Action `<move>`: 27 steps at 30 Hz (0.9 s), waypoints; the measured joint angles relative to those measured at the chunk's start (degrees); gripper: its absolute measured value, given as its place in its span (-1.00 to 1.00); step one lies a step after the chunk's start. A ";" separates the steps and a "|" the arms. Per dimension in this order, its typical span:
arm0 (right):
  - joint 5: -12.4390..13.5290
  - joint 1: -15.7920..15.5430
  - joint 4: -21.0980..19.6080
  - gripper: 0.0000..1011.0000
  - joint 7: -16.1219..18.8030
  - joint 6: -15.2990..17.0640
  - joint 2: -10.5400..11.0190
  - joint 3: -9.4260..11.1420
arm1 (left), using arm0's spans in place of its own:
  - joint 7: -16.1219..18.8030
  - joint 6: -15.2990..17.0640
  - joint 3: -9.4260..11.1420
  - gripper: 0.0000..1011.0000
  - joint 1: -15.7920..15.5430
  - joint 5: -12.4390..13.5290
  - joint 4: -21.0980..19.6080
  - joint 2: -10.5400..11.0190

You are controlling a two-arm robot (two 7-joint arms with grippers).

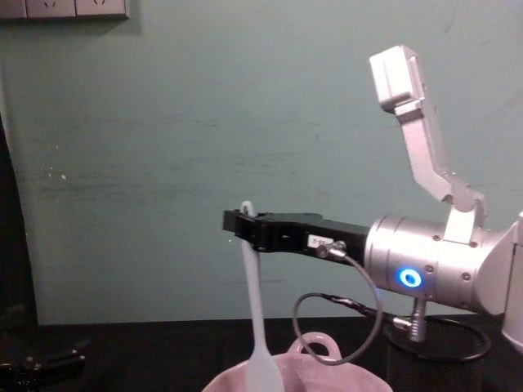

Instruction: Use the one hand to pick up the spoon and stir the clear water in the bowl.

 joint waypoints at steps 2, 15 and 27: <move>-0.09 -0.05 -0.08 -0.79 -0.19 0.03 0.48 0.61 | 0.00 0.00 0.00 1.00 0.00 0.00 0.00 0.00; -0.13 -5.73 -8.01 -0.79 -2.62 1.76 5.20 3.69 | 0.00 0.00 0.00 1.00 0.00 0.00 0.00 0.00; -0.18 -10.72 -15.45 -0.79 -3.42 2.93 7.26 3.56 | 0.00 0.00 0.00 1.00 0.00 0.00 0.00 0.00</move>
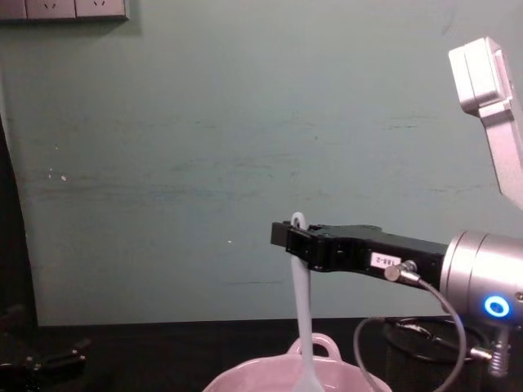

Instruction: Use the one hand to pick up the spoon and stir the clear water in the bowl.

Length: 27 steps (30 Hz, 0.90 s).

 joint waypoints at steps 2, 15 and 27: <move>-0.03 -0.17 -0.27 -0.79 0.09 0.00 -0.17 -0.35 | 0.00 0.00 0.00 1.00 0.00 0.00 0.00 0.00; -0.08 3.50 5.17 -0.79 2.41 -1.11 -4.35 -3.12 | 0.00 0.00 0.00 1.00 0.00 0.00 0.00 0.00; -0.07 9.14 13.86 -0.79 3.44 -3.12 -7.74 -3.09 | 0.00 0.00 0.00 1.00 0.00 0.00 0.00 0.00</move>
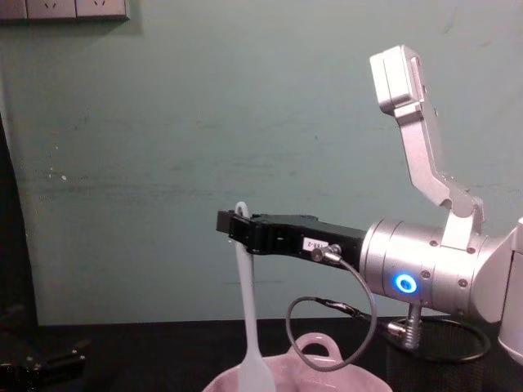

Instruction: Use the one hand to pick up the spoon and stir the clear water in the bowl.

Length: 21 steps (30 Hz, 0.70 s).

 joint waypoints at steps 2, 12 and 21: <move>-0.09 0.68 1.11 -0.79 0.00 -0.12 -0.12 0.34 | 0.00 0.00 0.00 1.00 0.00 0.00 0.00 0.00; -0.19 -0.38 0.13 -0.79 -1.10 0.00 1.80 2.61 | 0.00 0.00 0.00 1.00 0.00 0.00 0.00 0.00; 0.27 -5.26 -6.49 -0.79 -2.82 0.97 4.83 4.35 | 0.00 0.00 0.00 1.00 0.00 0.00 0.00 0.00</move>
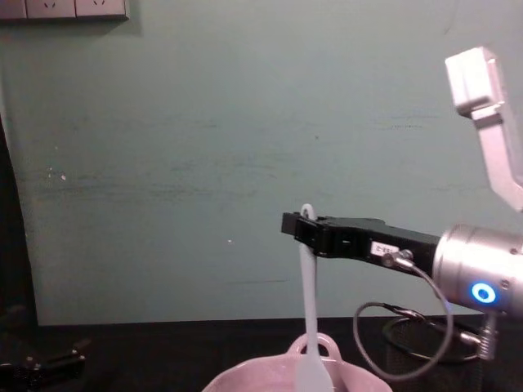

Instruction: Use the one hand to pick up the spoon and stir the clear water in the bowl.

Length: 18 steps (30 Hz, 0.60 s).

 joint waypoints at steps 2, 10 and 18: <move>0.24 -1.51 -2.02 -0.79 -0.45 0.15 0.75 0.38 | 0.00 0.00 0.00 1.00 0.00 0.00 0.00 0.00; 0.27 -4.20 -5.90 -0.79 -0.68 1.09 1.95 -0.28 | 0.00 0.00 0.00 1.00 0.00 0.00 0.00 0.00; 0.06 -4.21 -6.23 -0.79 0.26 1.45 1.38 -2.04 | 0.00 0.00 0.00 1.00 0.00 0.00 0.00 0.00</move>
